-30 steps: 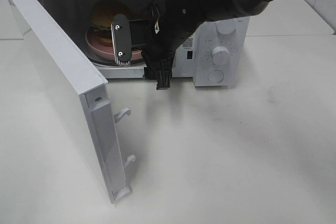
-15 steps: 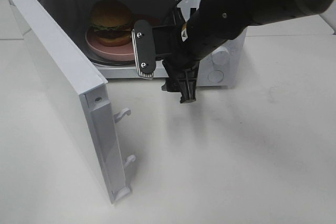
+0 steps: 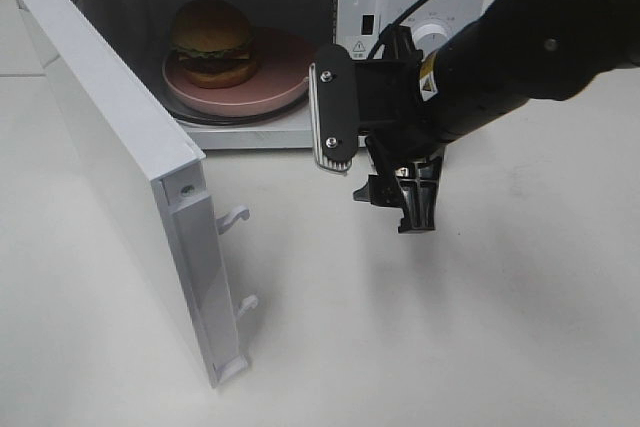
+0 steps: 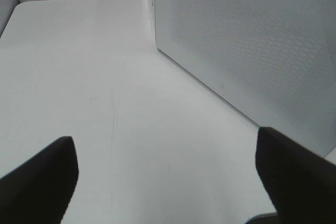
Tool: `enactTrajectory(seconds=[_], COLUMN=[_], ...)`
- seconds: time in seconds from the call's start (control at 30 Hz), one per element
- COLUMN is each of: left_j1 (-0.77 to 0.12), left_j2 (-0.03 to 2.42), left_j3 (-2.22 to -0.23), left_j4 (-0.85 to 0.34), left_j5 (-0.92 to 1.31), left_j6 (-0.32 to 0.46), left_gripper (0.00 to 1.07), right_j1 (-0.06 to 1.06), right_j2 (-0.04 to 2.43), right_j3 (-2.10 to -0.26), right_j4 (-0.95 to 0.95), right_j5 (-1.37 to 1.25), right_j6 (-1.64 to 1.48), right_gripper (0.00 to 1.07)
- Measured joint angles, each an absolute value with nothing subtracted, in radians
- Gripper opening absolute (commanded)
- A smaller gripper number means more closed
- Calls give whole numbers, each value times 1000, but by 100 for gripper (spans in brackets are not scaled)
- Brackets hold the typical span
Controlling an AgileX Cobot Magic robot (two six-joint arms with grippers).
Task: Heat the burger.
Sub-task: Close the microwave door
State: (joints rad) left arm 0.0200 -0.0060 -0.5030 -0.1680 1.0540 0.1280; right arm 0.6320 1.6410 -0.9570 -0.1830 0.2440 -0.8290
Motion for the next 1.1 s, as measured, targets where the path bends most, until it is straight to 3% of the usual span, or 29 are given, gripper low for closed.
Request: enactTrajectory(seconds=[0.53, 1.1], left_j1=[20, 20], left_j2=[-6, -6], left_j3=[-503, -503], left_j4=[-168, -168], left_j5=[1054, 1054], left_j6=[128, 128], left_gripper=[84, 84], right_j1=[632, 632], right_j2=[1343, 1070], right_j3=[-736, -717], right_j4=[-182, -180], right_j5=[346, 846], right_j6=[-442, 99], right_gripper=[74, 73])
